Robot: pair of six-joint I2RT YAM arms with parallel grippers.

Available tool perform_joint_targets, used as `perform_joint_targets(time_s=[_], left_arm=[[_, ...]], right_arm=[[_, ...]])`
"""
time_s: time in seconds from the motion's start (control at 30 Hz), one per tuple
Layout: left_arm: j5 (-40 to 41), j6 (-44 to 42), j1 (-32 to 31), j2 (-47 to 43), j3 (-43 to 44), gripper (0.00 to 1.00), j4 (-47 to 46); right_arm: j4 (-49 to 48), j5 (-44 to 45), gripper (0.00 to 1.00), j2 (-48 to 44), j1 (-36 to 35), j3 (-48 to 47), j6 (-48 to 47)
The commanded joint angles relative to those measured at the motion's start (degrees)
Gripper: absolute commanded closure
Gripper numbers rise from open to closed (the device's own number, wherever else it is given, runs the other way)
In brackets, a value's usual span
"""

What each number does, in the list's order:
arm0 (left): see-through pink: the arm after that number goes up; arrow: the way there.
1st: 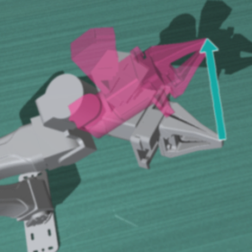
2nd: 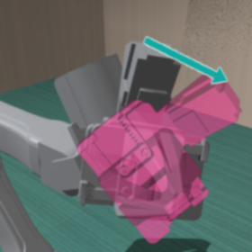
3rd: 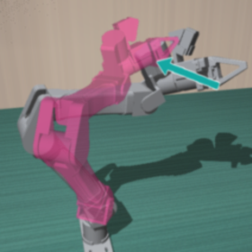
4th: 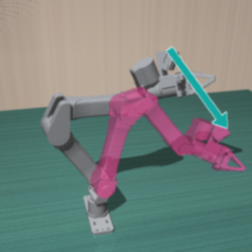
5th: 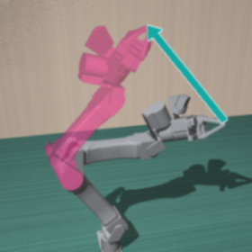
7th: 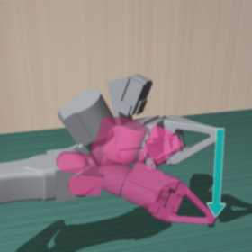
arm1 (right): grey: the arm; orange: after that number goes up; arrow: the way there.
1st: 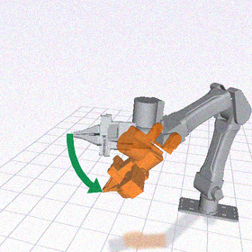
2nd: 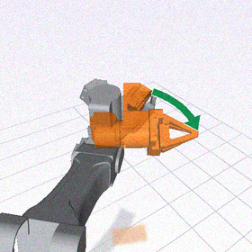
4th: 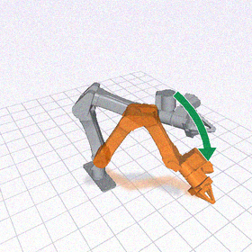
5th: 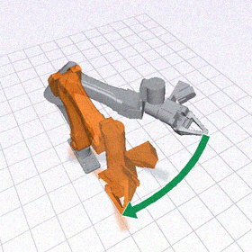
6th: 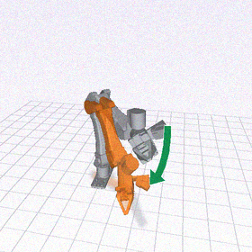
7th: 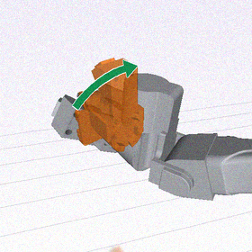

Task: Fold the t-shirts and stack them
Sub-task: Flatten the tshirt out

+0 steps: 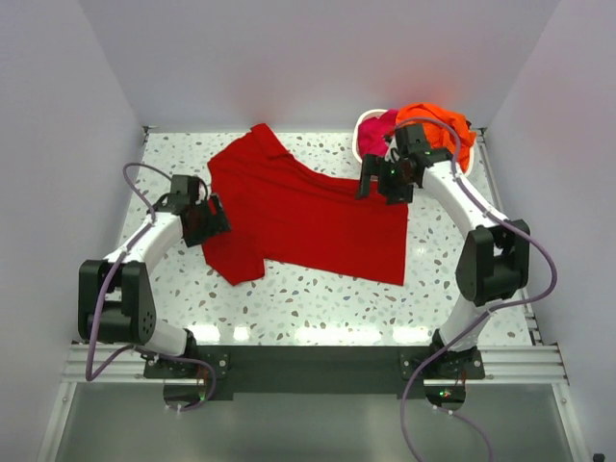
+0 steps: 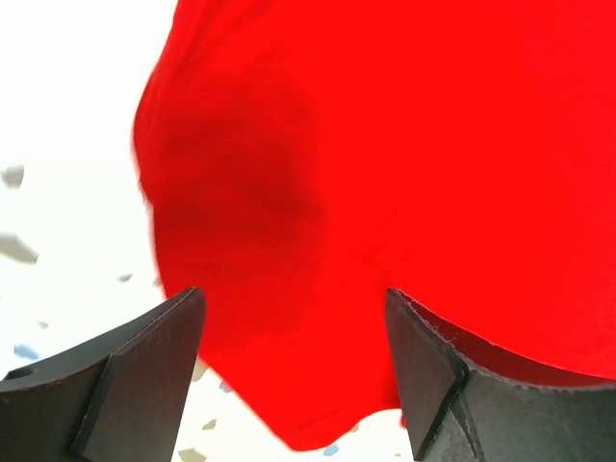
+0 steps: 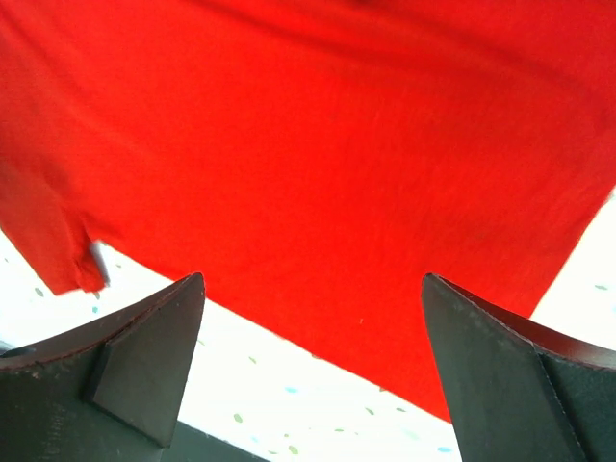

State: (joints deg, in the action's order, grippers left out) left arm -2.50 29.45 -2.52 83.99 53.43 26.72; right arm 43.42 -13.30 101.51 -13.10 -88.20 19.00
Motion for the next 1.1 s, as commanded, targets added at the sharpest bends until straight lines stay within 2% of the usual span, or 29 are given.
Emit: perform_joint_targets(time_s=[0.0, 0.23, 0.4, 0.6, 0.7, 0.8, 0.83, 0.93, 1.0, 1.07], left_arm=[[2.3, 1.2, 0.6, -0.1, -1.0, 0.21, 1.7], [2.3, 2.0, 0.8, -0.7, -6.7, 0.24, 1.4], [1.4, 7.2, 0.7, -5.5, -15.0, 0.26, -1.9], [1.1, 7.8, 0.4, -5.7, -16.8, 0.30, -4.1], [1.4, 7.2, 0.4, -4.4, -15.6, 0.41, -4.5], [1.5, 6.1, 0.3, -3.1, -14.1, 0.60, -3.7], [1.6, 6.0, 0.3, -3.1, -13.6, 0.73, -3.4], [2.4, 5.2, 0.3, -3.8, -10.5, 0.92, 0.1], [2.4, 4.4, 0.2, -4.0, -6.9, 0.99, 2.2], [2.3, 3.6, 0.0, -3.3, -1.9, 1.00, 6.6]], right_arm=[[-0.4, 0.6, 0.03, -3.1, -3.0, 3.2, 1.3], [-3.0, 1.3, 0.03, -5.1, -9.0, 9.6, 7.7], [-0.5, 2.7, 0.03, -6.0, -10.2, 10.0, 4.7], [0.2, 0.6, 0.03, -5.7, -10.1, 10.8, 3.4], [-0.8, -0.4, 0.03, -5.7, -10.2, 11.5, 4.5], [-1.7, -0.5, 0.03, -6.3, -10.2, 12.0, 5.4], [-2.0, -0.4, 0.03, -6.5, -10.2, 12.2, 5.6], [-2.0, -0.2, 0.03, -6.9, -10.2, 12.5, 5.8], [-1.7, 0.2, 0.03, -7.0, -10.2, 12.4, 5.6], [-1.1, 0.9, 0.03, -7.0, -10.1, 12.4, 5.3]])
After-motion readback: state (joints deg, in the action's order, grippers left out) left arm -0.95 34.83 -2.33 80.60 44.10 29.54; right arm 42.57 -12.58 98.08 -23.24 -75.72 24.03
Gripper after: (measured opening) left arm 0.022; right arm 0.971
